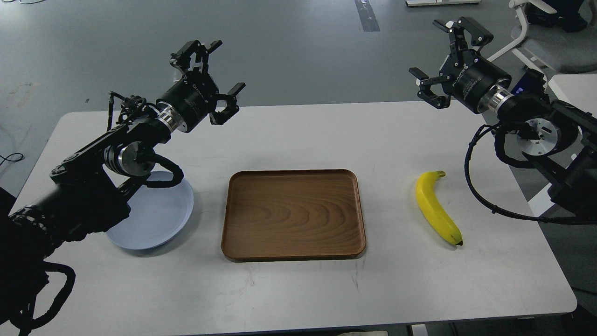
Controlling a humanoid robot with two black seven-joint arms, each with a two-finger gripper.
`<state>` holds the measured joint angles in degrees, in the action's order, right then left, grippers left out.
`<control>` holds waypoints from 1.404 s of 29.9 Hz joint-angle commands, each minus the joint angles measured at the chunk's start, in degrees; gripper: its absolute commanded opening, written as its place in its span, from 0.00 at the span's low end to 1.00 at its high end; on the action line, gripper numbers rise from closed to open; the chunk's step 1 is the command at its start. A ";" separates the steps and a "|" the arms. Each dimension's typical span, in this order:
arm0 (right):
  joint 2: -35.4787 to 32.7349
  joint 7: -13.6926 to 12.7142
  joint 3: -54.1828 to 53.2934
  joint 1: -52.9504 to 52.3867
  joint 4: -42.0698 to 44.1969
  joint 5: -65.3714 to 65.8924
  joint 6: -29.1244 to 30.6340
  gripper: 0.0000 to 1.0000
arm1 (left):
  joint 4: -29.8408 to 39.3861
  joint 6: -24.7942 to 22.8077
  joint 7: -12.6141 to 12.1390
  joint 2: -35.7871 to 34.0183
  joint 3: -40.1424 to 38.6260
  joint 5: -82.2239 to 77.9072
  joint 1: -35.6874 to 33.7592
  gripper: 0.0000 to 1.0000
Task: Place banana on plate with both arms
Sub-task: 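Move the left gripper down toward the light blue plate's rim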
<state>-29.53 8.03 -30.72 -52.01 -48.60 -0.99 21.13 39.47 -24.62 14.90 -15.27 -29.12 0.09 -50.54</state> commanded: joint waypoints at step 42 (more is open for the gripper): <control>5.88 0.14 0.92 -1.08 3.68 -0.07 -2.76 1.00 | 2.19 3.44 0.57 -1.87 -0.67 -0.44 3.43 0.98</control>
<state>-23.66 8.18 -29.79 -53.18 -44.83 -1.06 18.33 41.63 -21.27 15.58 -17.35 -29.88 -0.17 -46.96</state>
